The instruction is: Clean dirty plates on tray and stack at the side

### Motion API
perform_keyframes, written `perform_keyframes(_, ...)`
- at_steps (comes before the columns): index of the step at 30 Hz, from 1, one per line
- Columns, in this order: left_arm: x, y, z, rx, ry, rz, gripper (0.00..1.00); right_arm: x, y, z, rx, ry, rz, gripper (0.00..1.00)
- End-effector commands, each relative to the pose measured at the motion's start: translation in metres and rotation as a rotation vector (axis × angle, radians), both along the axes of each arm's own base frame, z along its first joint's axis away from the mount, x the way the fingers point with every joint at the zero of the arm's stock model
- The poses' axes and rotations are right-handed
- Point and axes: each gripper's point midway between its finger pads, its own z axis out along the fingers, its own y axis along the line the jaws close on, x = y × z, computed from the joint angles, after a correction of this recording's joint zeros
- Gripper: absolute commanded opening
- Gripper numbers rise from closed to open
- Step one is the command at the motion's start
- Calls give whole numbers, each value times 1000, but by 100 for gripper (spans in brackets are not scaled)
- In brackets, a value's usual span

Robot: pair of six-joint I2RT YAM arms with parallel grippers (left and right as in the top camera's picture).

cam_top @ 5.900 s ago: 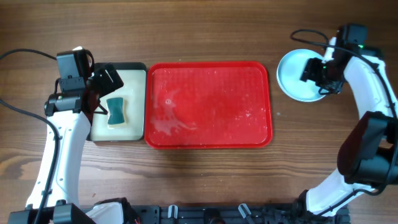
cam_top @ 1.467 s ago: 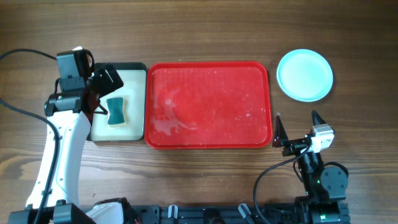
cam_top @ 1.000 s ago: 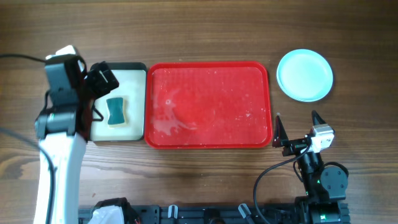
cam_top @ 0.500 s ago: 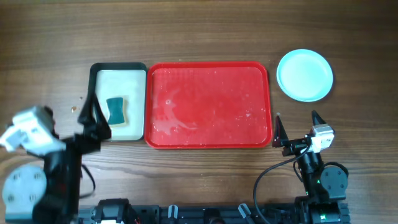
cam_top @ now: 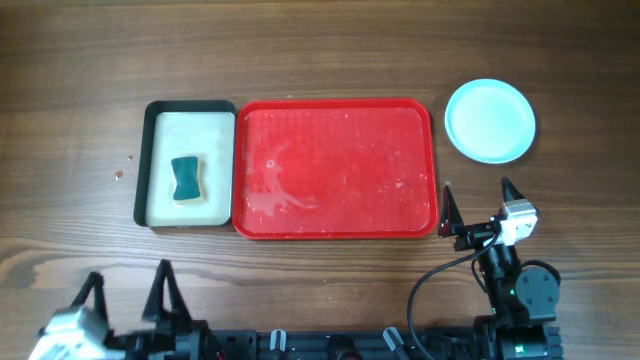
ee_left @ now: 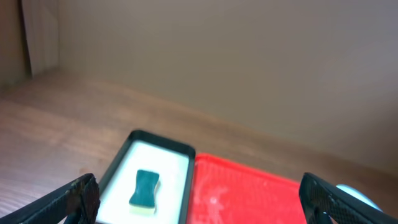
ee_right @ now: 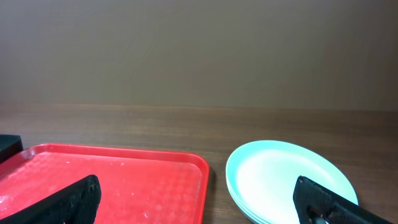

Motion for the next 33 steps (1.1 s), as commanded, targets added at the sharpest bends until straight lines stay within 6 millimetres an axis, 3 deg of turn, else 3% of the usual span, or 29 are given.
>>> perform_keyframes(1,25,-6,-30,-69,56,-22,100,-1,0,2,-11,-13,-1,100)
perform_keyframes(8,90,-10,-54,-251,-61,-29,100,-1,0,2,-12,-13,-1,100)
perform_keyframes(11,118,-11,-58,-272,-211,-47,100,-1,0,2,-12,-13,-1,100)
perform_keyframes(16,127,-11,-49,-272,-424,-76,100,-1,0,2,-12,-13,-1,100)
perform_keyframes(19,127,-11,-50,-272,-464,-81,100,-1,0,2,-12,-13,-1,100)
perform_keyframes(29,143,-9,-109,-264,-274,-46,100,-1,0,2,-12,-13,-1,100)
perform_keyframes(33,146,-9,-162,-262,-59,-13,100,-1,0,2,-12,-13,-1,100)
